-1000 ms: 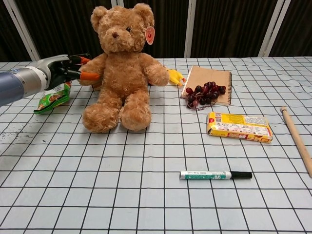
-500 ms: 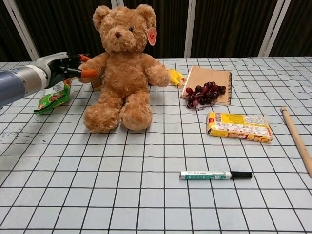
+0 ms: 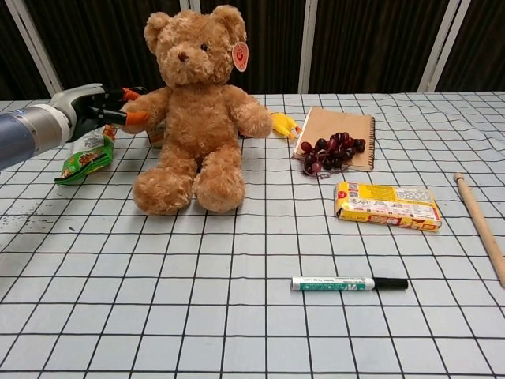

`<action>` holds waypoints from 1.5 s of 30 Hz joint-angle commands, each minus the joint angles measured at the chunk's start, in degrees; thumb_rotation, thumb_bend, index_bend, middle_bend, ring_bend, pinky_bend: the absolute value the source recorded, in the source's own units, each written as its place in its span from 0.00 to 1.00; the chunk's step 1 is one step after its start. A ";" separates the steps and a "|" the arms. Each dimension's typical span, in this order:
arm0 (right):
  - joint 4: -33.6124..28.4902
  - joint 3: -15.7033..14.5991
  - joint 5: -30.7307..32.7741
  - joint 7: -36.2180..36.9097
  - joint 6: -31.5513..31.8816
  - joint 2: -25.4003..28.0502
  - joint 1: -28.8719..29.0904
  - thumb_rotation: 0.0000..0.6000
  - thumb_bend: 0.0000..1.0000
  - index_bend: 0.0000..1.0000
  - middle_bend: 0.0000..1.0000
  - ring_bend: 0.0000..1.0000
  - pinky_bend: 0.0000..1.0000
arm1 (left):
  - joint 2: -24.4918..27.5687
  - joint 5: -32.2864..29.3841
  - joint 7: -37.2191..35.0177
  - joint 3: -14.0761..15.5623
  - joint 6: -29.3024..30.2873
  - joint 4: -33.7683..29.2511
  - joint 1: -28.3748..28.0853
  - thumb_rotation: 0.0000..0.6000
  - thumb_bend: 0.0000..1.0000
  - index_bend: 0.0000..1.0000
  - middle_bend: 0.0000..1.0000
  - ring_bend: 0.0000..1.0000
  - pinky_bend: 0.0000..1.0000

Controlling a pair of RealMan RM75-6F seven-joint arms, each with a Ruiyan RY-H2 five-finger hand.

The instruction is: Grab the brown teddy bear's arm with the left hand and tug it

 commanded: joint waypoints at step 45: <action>-0.54 -0.29 0.01 -0.59 -0.26 0.14 0.21 1.00 0.17 0.00 0.00 0.00 0.00 | -0.15 -6.33 10.80 -2.30 3.28 -3.48 0.73 1.00 0.58 0.39 0.41 0.02 0.00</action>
